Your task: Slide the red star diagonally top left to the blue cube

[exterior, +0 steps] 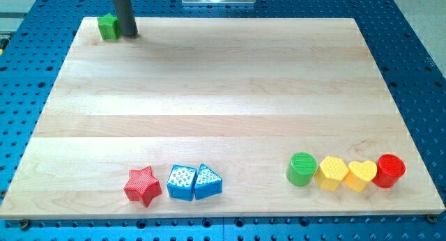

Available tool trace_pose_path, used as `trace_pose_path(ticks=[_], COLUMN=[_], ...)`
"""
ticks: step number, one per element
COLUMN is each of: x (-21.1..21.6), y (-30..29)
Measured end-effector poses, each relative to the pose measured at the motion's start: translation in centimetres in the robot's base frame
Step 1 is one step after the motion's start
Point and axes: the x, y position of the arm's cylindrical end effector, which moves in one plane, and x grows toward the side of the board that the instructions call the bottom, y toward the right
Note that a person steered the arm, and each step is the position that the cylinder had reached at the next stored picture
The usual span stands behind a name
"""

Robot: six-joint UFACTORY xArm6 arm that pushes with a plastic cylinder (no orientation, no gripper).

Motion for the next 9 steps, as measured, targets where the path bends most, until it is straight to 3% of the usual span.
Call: trace_pose_path(ticks=[5,7,9], x=[-1.4,3.8,3.9], y=[0.7,10.2,10.1])
